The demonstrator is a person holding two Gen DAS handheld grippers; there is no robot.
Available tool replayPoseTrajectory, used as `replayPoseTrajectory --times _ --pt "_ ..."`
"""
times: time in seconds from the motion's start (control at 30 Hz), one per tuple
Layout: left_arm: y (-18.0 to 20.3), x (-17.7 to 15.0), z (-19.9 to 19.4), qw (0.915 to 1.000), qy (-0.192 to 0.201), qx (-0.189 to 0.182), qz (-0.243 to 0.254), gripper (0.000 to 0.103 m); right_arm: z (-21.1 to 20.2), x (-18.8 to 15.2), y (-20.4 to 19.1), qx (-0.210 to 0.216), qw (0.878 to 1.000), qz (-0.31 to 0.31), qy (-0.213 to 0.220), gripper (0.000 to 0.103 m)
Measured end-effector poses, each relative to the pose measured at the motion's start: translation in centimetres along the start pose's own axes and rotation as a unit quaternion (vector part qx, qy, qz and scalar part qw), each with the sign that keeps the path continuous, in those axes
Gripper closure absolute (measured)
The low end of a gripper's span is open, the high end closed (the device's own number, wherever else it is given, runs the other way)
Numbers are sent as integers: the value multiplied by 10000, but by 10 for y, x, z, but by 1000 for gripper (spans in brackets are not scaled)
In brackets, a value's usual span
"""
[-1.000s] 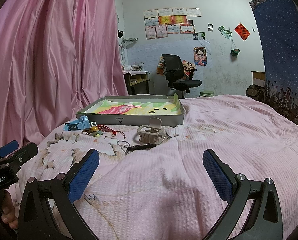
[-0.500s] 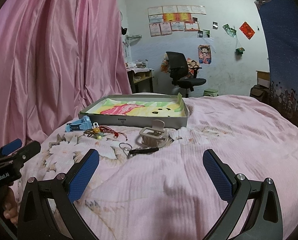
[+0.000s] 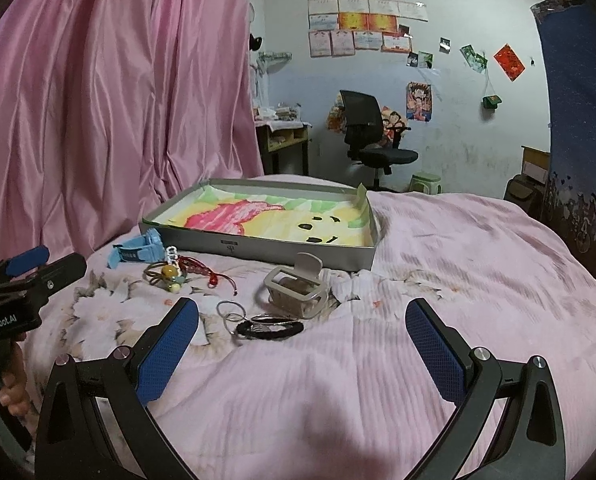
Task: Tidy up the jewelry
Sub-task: 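Grasp yellow-bead hair tie with left tool while right tool grasps black tie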
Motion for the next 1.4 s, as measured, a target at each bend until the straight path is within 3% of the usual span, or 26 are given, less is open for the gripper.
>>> replayPoseTrajectory --times 0.37,0.67,0.8,1.07,1.4 --pt "-2 -2 41 9978 -652 -114 14 0 38 1 -3 33 9987 -125 -489 1" --pt "12 -13 57 9916 -995 -624 534 2 53 -15 -3 334 9962 -172 -782 2" --pt "16 -15 64 9901 -1046 -671 654 8 60 -19 -6 463 9945 -199 -923 17" --pt "31 -12 74 9868 -1102 -919 750 18 72 -26 -7 681 9915 -45 -1106 33" --pt "42 -14 86 9831 -1237 -1166 683 48 80 -35 -20 922 9874 -116 -1285 46"
Point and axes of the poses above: each gripper's, at about its wrist camera, not at the fingertips, and z roughly the way its jaws point, y to its right, x to its top, the point moved 8 cm from there along z, roughly the way its jaws point, and after that the axes turned 1 degree about z, right-handed, at the moved point
